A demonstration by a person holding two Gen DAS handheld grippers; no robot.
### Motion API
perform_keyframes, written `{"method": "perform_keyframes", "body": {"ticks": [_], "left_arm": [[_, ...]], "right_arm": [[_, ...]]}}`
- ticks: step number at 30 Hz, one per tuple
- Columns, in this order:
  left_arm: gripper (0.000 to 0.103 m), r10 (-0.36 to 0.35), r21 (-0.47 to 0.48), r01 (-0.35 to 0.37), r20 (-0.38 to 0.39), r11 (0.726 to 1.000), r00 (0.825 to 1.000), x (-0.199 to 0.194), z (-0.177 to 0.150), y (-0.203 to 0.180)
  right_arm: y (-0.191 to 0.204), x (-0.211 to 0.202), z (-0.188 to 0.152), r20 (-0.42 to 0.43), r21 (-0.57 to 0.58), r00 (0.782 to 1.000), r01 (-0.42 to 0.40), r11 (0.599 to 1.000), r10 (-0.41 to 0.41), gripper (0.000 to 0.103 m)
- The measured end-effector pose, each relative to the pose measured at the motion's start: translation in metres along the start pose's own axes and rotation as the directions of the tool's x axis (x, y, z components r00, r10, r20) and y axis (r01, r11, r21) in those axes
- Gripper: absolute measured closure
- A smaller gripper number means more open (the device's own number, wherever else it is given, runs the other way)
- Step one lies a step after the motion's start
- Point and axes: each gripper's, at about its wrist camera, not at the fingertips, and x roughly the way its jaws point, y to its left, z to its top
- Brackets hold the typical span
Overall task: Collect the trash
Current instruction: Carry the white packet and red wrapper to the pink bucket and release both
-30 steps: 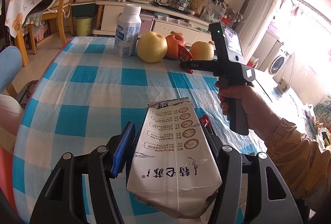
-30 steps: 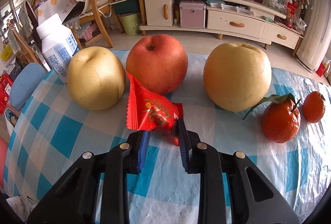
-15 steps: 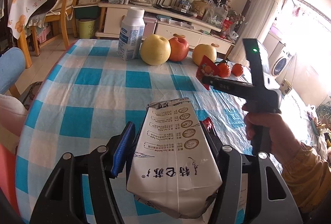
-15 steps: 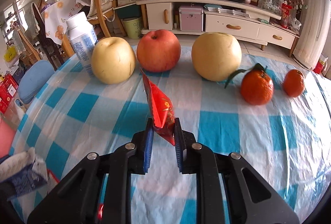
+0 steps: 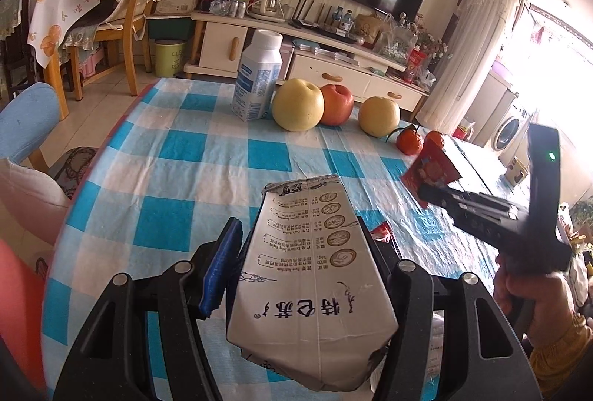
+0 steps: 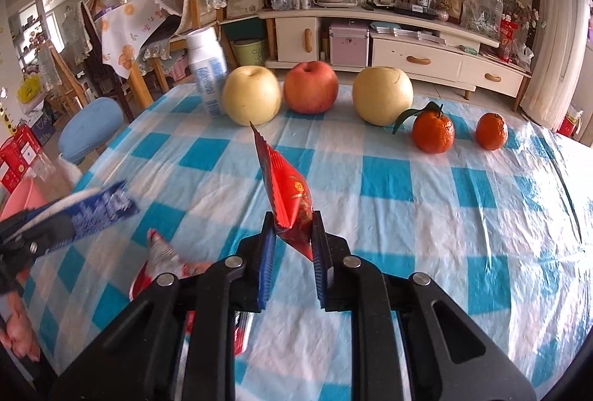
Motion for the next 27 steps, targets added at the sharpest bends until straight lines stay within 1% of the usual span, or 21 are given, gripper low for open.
{"method": "perform_keyframes", "body": {"ticks": [4, 8, 13, 17, 23, 26, 27], "left_arm": [[0.042, 0.013, -0.011, -0.013, 0.016, 1.0, 1.0, -0.008, 0.001, 0.008], [0.042, 0.028, -0.03, -0.027, 0.034, 0.999, 0.999, -0.018, 0.002, 0.02], [0.042, 0.049, -0.057, -0.046, 0.061, 0.997, 0.997, -0.033, 0.004, 0.038], [0.042, 0.074, -0.082, -0.067, 0.089, 0.994, 0.993, -0.048, 0.006, 0.054], [0.042, 0.132, -0.163, -0.108, 0.141, 0.981, 0.981, -0.079, 0.011, 0.094], [0.042, 0.17, -0.22, -0.133, 0.157, 0.966, 0.973, -0.095, 0.012, 0.12], [0.042, 0.195, -0.241, -0.152, 0.163, 0.958, 0.967, -0.102, 0.012, 0.132]], "right_arm": [[0.023, -0.011, -0.013, -0.007, -0.035, 1.0, -0.017, 0.999, 0.017, 0.083], [0.051, -0.023, -0.019, -0.007, -0.059, 0.998, -0.056, 0.997, 0.056, 0.083], [0.086, -0.032, -0.023, -0.005, -0.083, 0.995, -0.103, 0.991, 0.103, 0.083], [0.12, -0.038, -0.023, -0.009, -0.125, 0.99, -0.138, 0.983, 0.138, 0.083], [0.181, -0.044, -0.02, -0.018, -0.214, 0.98, -0.199, 0.956, 0.2, 0.083], [0.211, -0.046, -0.015, -0.02, -0.262, 0.973, -0.227, 0.938, 0.23, 0.083], [0.218, -0.046, -0.014, -0.02, -0.273, 0.971, -0.234, 0.933, 0.238, 0.083]]}}
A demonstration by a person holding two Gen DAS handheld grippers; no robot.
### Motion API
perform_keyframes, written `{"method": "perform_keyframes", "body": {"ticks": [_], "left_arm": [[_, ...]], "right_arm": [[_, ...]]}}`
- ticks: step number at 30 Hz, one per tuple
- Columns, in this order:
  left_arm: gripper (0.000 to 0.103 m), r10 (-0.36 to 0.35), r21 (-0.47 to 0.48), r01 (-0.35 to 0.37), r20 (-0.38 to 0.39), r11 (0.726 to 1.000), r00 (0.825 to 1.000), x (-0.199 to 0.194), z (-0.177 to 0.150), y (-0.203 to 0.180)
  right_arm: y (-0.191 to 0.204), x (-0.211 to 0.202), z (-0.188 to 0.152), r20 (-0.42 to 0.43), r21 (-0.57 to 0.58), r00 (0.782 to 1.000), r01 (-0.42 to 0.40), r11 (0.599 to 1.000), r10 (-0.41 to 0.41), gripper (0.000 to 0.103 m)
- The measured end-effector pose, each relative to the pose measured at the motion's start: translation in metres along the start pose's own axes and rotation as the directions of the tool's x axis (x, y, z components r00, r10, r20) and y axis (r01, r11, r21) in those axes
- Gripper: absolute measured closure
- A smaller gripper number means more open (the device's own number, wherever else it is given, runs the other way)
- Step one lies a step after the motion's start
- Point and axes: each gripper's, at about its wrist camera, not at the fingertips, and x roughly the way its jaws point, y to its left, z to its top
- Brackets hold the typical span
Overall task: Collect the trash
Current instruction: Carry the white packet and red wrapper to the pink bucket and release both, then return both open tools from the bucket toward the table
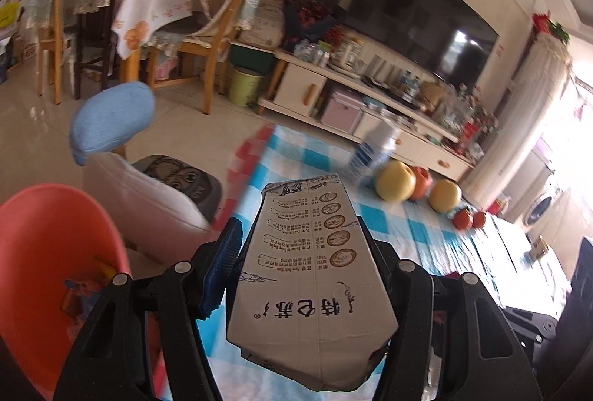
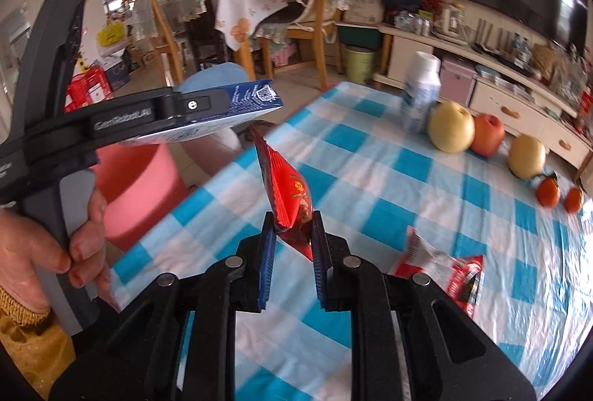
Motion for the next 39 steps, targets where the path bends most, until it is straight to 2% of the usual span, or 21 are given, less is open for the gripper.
{"method": "perform_keyframes", "body": {"ticks": [3, 8, 15, 22, 23, 24, 26, 27, 28, 30, 32, 37, 39], "left_arm": [[0.042, 0.051, -0.05, -0.05, 0.02, 0.997, 0.998, -0.01, 0.009, 0.032], [0.042, 0.161, -0.133, -0.155, 0.038, 0.979, 0.986, -0.028, 0.018, 0.087], [0.042, 0.288, -0.277, -0.268, 0.034, 0.923, 0.957, -0.049, 0.02, 0.162], [0.042, 0.34, -0.341, -0.321, -0.004, 0.884, 0.94, -0.051, 0.016, 0.195], [0.039, 0.35, -0.343, -0.332, -0.011, 0.879, 0.937, -0.05, 0.015, 0.198], [0.035, 0.359, -0.341, -0.341, -0.011, 0.876, 0.933, -0.051, 0.015, 0.198], [0.02, 0.374, -0.331, -0.355, -0.006, 0.874, 0.927, -0.05, 0.016, 0.198], [0.019, 0.384, -0.322, -0.364, -0.001, 0.874, 0.923, -0.05, 0.016, 0.197], [0.017, 0.389, -0.316, -0.37, -0.001, 0.874, 0.921, -0.049, 0.017, 0.195], [0.013, 0.396, -0.311, -0.378, -0.003, 0.872, 0.918, -0.047, 0.019, 0.193], [0.013, 0.402, -0.307, -0.382, 0.0, 0.872, 0.916, -0.045, 0.019, 0.189], [0.011, 0.412, -0.307, -0.379, 0.046, 0.873, 0.91, -0.044, 0.016, 0.18], [0.011, 0.42, -0.297, -0.383, 0.07, 0.875, 0.905, -0.042, 0.016, 0.174]], "right_arm": [[0.026, 0.006, 0.012, 0.005, -0.039, 0.999, -0.032, 0.999, 0.033, 0.083], [0.074, 0.022, 0.034, -0.004, -0.107, 0.996, -0.089, 0.99, 0.09, 0.083], [0.139, 0.052, 0.053, -0.044, -0.192, 0.984, -0.177, 0.965, 0.172, 0.083], [0.186, 0.092, 0.059, -0.105, -0.233, 0.972, -0.231, 0.944, 0.212, 0.082], [0.191, 0.098, 0.059, -0.115, -0.231, 0.97, -0.236, 0.944, 0.214, 0.082], [0.195, 0.103, 0.058, -0.126, -0.225, 0.965, -0.255, 0.94, 0.231, 0.08], [0.197, 0.106, 0.058, -0.13, -0.214, 0.959, -0.275, 0.937, 0.251, 0.066], [0.197, 0.105, 0.057, -0.118, -0.205, 0.962, -0.268, 0.941, 0.248, 0.05], [0.195, 0.103, 0.057, -0.106, -0.196, 0.963, -0.265, 0.944, 0.248, 0.042], [0.188, 0.097, 0.057, -0.081, -0.17, 0.964, -0.263, 0.95, 0.253, 0.04], [0.179, 0.092, 0.056, -0.067, -0.152, 0.97, -0.241, 0.959, 0.233, 0.029], [0.152, 0.075, 0.046, -0.032, -0.1, 0.984, -0.177, 0.979, 0.174, 0.019], [0.141, 0.07, 0.04, -0.03, -0.097, 0.986, -0.168, 0.981, 0.166, 0.018]]}}
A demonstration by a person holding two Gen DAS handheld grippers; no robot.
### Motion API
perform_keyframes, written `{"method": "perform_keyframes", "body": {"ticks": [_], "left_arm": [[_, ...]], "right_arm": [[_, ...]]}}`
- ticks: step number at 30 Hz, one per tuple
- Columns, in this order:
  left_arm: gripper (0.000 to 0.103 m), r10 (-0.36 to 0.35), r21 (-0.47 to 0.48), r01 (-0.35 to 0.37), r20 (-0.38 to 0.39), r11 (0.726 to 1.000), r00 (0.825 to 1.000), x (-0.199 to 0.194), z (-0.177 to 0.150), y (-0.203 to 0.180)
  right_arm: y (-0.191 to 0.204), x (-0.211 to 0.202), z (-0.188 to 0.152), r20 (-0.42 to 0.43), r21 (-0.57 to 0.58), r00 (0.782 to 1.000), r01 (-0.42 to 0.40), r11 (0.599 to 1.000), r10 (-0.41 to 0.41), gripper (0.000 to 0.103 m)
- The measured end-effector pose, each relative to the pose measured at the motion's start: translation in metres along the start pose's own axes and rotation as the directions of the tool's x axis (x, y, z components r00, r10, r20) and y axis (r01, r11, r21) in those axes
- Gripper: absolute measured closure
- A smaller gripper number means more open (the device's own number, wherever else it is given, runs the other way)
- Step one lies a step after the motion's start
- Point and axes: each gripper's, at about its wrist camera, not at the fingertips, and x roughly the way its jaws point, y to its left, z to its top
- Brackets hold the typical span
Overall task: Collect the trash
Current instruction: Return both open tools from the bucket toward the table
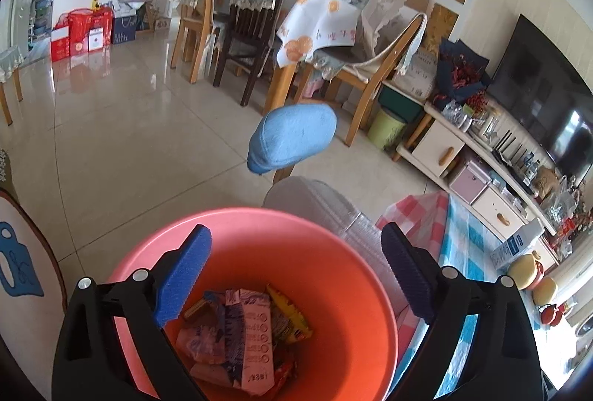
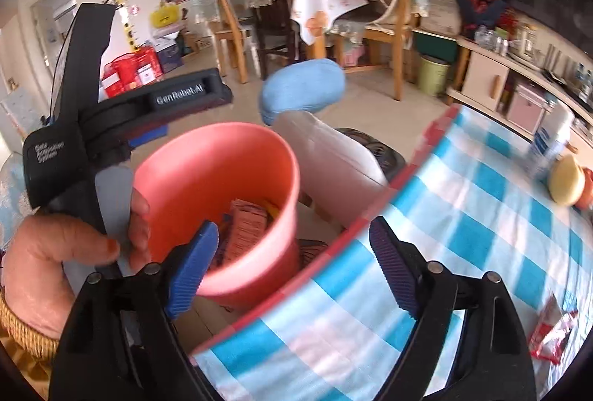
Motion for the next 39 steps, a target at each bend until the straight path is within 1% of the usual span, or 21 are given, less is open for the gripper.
{"method": "perform_keyframes", "body": {"ticks": [4, 7, 9, 12, 18, 20, 25, 32, 36, 37, 39], "left_arm": [[0.01, -0.005, 0.04, 0.004, 0.036, 0.999, 0.999, -0.002, -0.004, -0.017], [0.01, -0.041, 0.079, 0.036, 0.053, 0.996, 0.998, -0.005, -0.008, -0.034], [0.009, -0.063, 0.104, 0.057, 0.056, 0.993, 0.996, -0.006, -0.012, -0.045], [0.009, -0.091, 0.128, 0.085, 0.041, 0.988, 0.995, -0.006, -0.017, -0.058], [0.008, -0.058, 0.18, 0.052, 0.03, 0.982, 0.998, -0.008, -0.027, -0.079], [0.008, -0.058, 0.189, 0.052, 0.023, 0.981, 0.998, -0.009, -0.03, -0.083], [0.007, -0.052, 0.228, 0.052, -0.008, 0.972, 0.999, -0.007, -0.04, -0.095], [0.007, -0.047, 0.342, 0.055, -0.032, 0.938, 0.998, -0.01, -0.059, -0.12], [0.007, -0.046, 0.424, 0.06, -0.044, 0.904, 0.998, -0.014, -0.073, -0.14], [0.007, -0.052, 0.446, 0.067, -0.046, 0.893, 0.998, -0.017, -0.078, -0.145], [0.007, -0.066, 0.468, 0.085, -0.058, 0.88, 0.996, -0.02, -0.086, -0.153]], "right_arm": [[-0.014, -0.007, -0.011, -0.013, 0.013, 0.999, 0.031, 0.999, -0.031, 0.018], [-0.023, -0.015, -0.022, -0.016, 0.022, 0.999, 0.043, 0.999, -0.042, 0.017], [-0.028, -0.019, -0.028, -0.019, 0.03, 0.998, 0.054, 0.998, -0.053, 0.017], [-0.035, -0.026, -0.04, -0.026, 0.05, 0.997, 0.067, 0.996, -0.066, 0.017], [-0.049, -0.044, -0.06, -0.028, 0.085, 0.996, 0.09, 0.992, -0.087, 0.016], [-0.053, -0.05, -0.066, -0.029, 0.094, 0.994, 0.105, 0.99, -0.103, 0.012], [-0.063, -0.064, -0.08, -0.033, 0.121, 0.992, 0.127, 0.985, -0.124, 0.012], [-0.077, -0.08, -0.098, -0.039, 0.154, 0.989, 0.145, 0.977, -0.14, 0.011], [-0.085, -0.09, -0.108, -0.034, 0.163, 0.988, 0.157, 0.974, -0.153, 0.011], [-0.087, -0.092, -0.109, -0.032, 0.165, 0.987, 0.159, 0.973, -0.156, 0.011], [-0.091, -0.097, -0.114, -0.031, 0.171, 0.986, 0.167, 0.971, -0.164, 0.011]]}}
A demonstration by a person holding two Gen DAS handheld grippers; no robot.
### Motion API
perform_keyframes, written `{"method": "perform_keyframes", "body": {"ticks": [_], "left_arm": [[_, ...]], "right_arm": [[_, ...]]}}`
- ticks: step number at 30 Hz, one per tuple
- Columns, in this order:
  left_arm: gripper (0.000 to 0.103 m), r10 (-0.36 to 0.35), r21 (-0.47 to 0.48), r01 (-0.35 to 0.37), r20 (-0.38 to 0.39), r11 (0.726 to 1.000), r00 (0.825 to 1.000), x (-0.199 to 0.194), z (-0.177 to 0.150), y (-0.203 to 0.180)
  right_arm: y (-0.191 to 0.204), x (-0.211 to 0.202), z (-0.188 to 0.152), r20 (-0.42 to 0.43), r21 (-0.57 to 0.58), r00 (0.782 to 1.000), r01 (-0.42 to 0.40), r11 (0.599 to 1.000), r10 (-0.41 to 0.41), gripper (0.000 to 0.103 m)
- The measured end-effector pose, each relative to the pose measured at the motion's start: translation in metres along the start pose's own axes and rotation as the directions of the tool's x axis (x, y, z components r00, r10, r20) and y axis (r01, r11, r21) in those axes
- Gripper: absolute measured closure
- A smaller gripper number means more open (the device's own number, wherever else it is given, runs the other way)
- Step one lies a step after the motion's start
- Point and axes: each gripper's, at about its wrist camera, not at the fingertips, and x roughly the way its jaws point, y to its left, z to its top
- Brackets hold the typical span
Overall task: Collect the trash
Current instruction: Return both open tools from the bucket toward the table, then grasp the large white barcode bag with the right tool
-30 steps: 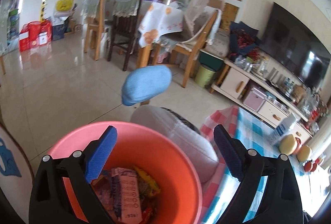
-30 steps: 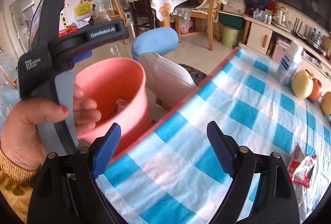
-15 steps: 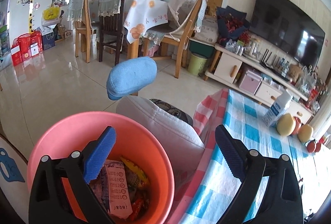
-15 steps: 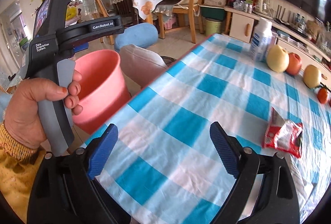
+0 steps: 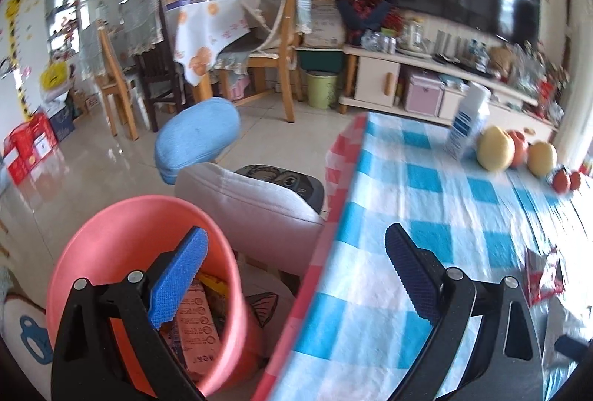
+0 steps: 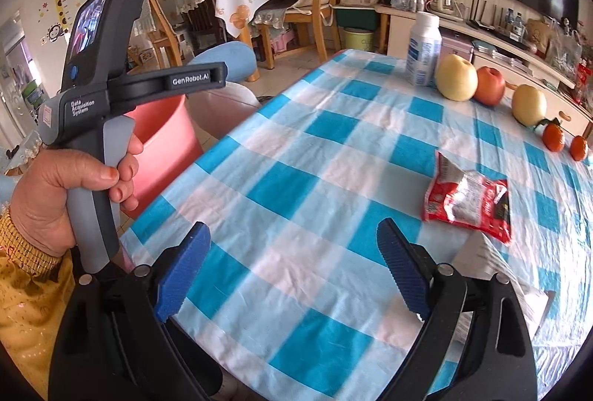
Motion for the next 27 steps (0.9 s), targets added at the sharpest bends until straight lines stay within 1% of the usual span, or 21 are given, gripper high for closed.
{"method": "perform_keyframes", "body": {"ticks": [9, 13, 22, 27], "left_arm": [[0.007, -0.051, 0.077, 0.051, -0.011, 0.996, 0.999, -0.011, -0.012, -0.04], [0.007, -0.069, 0.106, 0.07, -0.011, 0.992, 0.998, -0.019, -0.017, -0.054], [0.007, -0.155, 0.12, 0.158, -0.036, 0.98, 0.987, -0.035, -0.033, -0.077], [0.007, -0.186, 0.152, 0.194, -0.062, 0.969, 0.981, -0.043, -0.045, -0.093]], "right_arm": [[-0.024, -0.017, -0.012, 0.022, 0.028, 1.0, 0.008, 1.0, -0.009, 0.011], [-0.033, -0.024, -0.015, 0.032, 0.022, 0.999, 0.011, 1.0, -0.012, 0.011], [-0.059, -0.042, -0.017, 0.047, 0.045, 0.999, 0.002, 0.999, -0.004, 0.011], [-0.081, -0.055, -0.019, 0.063, 0.073, 0.998, -0.017, 0.997, 0.012, 0.011]]}}
